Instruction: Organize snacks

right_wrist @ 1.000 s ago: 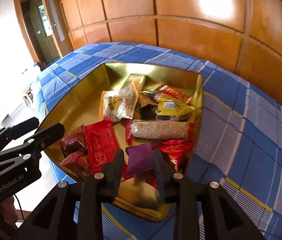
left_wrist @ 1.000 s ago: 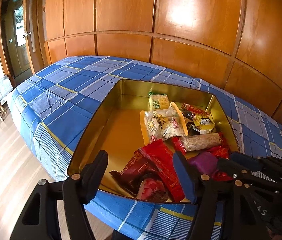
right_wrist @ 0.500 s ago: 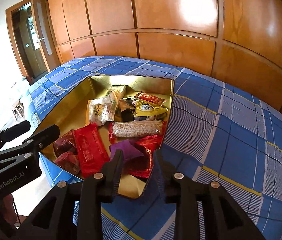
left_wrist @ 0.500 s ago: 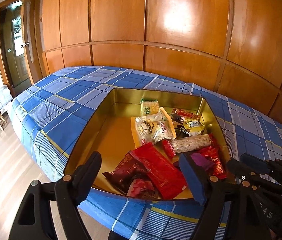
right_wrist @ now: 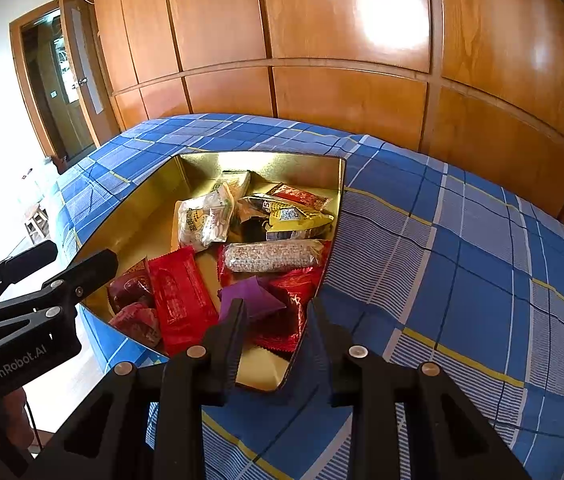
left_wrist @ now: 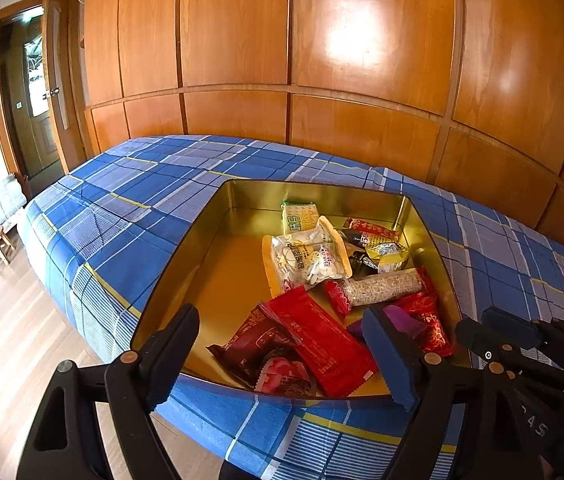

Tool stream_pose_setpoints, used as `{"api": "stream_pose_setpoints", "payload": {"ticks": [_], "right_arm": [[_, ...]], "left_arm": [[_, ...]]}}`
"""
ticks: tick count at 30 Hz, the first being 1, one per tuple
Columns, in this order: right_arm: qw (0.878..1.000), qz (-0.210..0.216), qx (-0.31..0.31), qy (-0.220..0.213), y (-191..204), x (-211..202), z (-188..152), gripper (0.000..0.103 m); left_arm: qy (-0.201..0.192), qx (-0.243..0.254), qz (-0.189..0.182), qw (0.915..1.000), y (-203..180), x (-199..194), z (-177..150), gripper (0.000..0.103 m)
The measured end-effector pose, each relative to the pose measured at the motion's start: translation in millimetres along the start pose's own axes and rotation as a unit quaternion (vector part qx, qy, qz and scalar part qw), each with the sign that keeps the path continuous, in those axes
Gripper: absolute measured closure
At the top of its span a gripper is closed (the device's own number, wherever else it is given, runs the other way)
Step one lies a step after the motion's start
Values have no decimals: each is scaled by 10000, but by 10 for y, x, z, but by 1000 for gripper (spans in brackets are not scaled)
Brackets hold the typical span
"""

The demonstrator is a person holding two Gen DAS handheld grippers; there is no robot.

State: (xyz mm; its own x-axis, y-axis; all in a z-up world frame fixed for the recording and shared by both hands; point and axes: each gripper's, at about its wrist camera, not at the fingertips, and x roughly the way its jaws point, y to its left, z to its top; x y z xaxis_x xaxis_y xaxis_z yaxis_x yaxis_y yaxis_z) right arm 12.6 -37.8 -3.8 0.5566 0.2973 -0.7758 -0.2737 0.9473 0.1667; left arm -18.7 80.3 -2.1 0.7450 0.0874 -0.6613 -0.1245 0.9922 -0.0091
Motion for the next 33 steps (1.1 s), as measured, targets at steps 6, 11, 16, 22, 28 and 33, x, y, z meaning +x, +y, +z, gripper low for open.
{"api": "stream_pose_setpoints", "payload": {"ticks": [6,11,16,22,28,33], "right_arm": [[10000,7,-1,13,4,10,-4,72],[10000,15,2,25,10,14,-7,72],[10000,15,-8,23,7,13,-9,72],[10000,16,-4,26,10,17,-13,72],[10000,5,-6,25,13,20,-16,72],[10000,-5,2,21,9,19,-15,72]], "left_arm": [[4,12,8,10000,-7,2,-4,18],[19,9,14,10000,-10,4,-7,17],[22,10,16,10000,-6,0,-7,16],[17,8,21,10000,-1,-2,-7,16],[35,8,12,10000,-6,-5,-8,16],[38,-35,16,10000,3,-8,-1,14]]}}
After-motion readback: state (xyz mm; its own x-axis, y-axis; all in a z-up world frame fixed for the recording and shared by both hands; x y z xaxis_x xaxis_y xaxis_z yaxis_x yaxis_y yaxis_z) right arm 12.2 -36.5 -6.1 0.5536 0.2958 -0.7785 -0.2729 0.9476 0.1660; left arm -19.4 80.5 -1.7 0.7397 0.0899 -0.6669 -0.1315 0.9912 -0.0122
